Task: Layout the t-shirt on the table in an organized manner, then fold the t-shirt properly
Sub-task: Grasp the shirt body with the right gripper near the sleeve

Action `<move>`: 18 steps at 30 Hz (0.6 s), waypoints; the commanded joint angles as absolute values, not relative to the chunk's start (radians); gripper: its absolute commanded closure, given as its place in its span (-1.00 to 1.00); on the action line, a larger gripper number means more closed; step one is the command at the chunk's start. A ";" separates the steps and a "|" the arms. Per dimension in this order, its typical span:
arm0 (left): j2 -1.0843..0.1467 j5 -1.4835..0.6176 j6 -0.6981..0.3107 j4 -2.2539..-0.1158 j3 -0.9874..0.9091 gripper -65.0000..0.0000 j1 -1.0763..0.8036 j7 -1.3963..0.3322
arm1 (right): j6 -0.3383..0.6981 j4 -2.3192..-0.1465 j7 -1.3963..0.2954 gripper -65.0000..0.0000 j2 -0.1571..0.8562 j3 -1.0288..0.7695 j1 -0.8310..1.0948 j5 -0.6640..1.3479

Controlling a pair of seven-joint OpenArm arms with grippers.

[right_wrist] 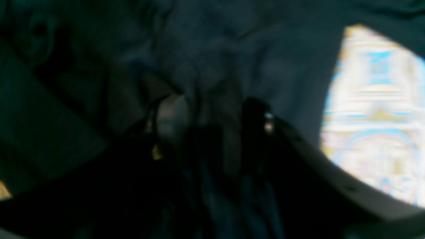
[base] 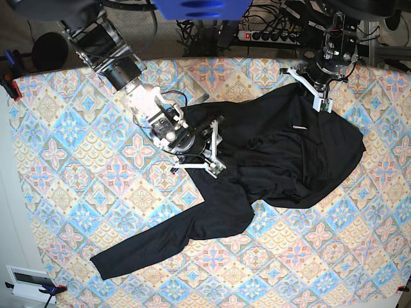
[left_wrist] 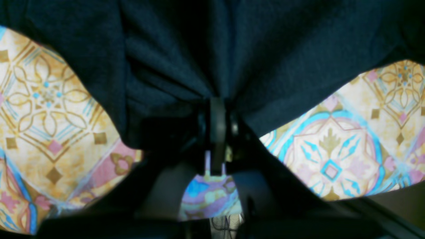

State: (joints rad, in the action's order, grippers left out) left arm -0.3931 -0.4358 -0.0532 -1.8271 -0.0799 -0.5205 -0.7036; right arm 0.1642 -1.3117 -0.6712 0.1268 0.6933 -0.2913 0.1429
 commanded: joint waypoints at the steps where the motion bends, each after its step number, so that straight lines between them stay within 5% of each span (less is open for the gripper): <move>1: -0.394 -0.435 -0.056 -1.834 -0.082 1.00 -0.522 -0.699 | 0.160 -1.326 -0.667 0.48 0.125 0.687 -0.320 0.113; 5: -0.392 -0.435 -0.056 -1.834 -0.082 1.00 -0.518 -0.690 | 0.160 -1.336 -0.645 1.00 0.127 0.648 -0.318 0.088; 18: -0.390 -0.435 -0.056 -1.834 -0.082 1.00 -0.516 -0.688 | 0.229 -1.429 -0.618 1.00 0.191 0.289 -0.320 0.093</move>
State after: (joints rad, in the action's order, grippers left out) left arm -0.3824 -0.4290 -0.0532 -1.8252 -0.0795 -0.5129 -0.6880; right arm 0.2417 -1.4147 -0.6395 0.1810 0.3016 -0.2886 0.0940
